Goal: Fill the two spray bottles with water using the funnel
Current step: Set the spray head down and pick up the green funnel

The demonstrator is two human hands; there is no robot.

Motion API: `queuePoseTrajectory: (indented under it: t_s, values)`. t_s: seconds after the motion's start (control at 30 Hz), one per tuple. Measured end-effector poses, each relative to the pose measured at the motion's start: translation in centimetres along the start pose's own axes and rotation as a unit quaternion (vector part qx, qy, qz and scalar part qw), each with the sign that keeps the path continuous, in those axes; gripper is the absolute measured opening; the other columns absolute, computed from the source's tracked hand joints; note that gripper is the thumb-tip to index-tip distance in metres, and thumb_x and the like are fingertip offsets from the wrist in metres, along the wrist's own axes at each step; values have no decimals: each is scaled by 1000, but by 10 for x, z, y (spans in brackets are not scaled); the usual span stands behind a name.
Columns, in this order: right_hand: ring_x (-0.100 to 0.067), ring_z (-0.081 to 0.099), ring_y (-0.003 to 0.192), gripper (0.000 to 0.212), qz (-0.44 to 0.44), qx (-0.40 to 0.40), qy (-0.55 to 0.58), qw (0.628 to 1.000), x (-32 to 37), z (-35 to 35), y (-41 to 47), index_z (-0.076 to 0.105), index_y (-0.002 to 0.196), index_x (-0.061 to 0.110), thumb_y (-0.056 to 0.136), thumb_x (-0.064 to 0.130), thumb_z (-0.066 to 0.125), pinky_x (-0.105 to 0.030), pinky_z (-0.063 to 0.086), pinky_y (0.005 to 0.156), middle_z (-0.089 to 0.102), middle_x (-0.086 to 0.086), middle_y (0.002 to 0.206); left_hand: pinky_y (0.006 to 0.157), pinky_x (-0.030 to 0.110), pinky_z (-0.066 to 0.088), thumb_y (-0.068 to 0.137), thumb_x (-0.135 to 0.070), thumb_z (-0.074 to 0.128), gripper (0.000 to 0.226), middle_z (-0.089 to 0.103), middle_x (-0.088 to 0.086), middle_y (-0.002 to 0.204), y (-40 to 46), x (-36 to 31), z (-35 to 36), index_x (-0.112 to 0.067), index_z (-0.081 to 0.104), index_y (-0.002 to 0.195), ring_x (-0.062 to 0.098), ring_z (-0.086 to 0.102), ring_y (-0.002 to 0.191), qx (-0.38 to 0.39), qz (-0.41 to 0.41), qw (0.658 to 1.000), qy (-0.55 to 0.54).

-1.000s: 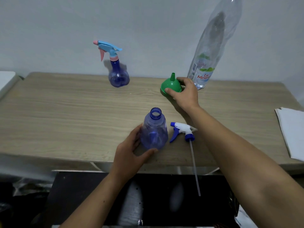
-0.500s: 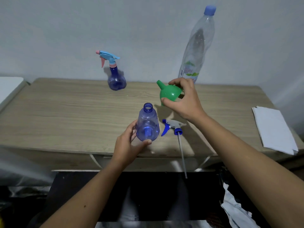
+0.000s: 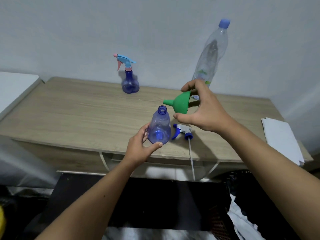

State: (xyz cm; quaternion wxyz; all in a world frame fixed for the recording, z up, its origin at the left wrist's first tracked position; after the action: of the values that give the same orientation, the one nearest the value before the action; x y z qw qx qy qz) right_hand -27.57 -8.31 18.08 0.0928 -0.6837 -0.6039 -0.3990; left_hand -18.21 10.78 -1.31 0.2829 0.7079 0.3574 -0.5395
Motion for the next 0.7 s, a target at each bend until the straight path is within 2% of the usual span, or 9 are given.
queuePoseTrajectory:
  t_s: [0.07, 0.17, 0.33, 0.37, 0.47, 0.7]
  values:
    - [-12, 57, 109, 62, -18, 5, -25, 1000, 4, 1, 2, 60, 119, 23, 68, 23, 95, -18, 52, 83, 54, -1, 122, 116, 20, 49, 78, -23, 99, 91, 68, -12, 141, 0, -1, -1, -25, 53, 157, -7, 63, 132, 0, 2, 1000, 2]
    - [-6, 55, 111, 63, -29, 13, -42, 999, 6, 3, 6, 65, 123, 29, 67, 26, 95, -12, 49, 88, 49, -2, 124, 117, 21, 48, 81, -21, 98, 89, 68, -13, 141, -1, -1, -2, -26, 52, 157, -6, 62, 133, 2, 3, 1000, 4]
    - [-8, 55, 113, 76, -36, 23, -62, 997, 11, 8, 8, 58, 135, 23, 68, 26, 95, -23, 50, 94, 53, 3, 129, 115, 13, 46, 82, -19, 97, 88, 65, -27, 133, -1, 1, -2, -28, 52, 156, -25, 57, 122, 8, 3, 1000, 4]
    - [-8, 56, 113, 77, -34, 20, -59, 997, 12, 9, 8, 57, 134, 22, 68, 27, 96, -24, 50, 93, 54, 3, 130, 115, 13, 45, 82, -20, 98, 88, 65, -25, 135, -1, 1, -2, -29, 52, 157, -24, 57, 123, 10, 2, 1000, 5]
    - [-6, 56, 111, 76, -44, 17, -63, 997, 16, 11, 10, 61, 135, 23, 68, 32, 97, -16, 47, 93, 55, 3, 131, 120, 21, 46, 82, -24, 98, 92, 67, -11, 146, -2, -1, -3, -26, 50, 160, -6, 59, 136, 9, 5, 1000, 4]
    - [-2, 50, 122, 79, -65, 45, -74, 994, 22, 20, 17, 64, 141, 31, 69, 35, 97, -4, 36, 100, 48, 2, 135, 124, 35, 47, 81, -29, 98, 94, 65, -5, 153, -1, 1, -4, -26, 49, 161, 7, 58, 146, 19, 3, 1000, 2]
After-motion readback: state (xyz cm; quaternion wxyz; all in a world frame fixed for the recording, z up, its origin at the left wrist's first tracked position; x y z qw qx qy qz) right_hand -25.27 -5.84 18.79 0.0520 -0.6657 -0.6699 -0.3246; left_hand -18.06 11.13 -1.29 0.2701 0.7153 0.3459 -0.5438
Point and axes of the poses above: each hand's wrist, its own y-axis towards the middle knuckle, its own z-axis out of the palm, x = y × z, the point moved 5 cm from there along y, towards the middle knuckle
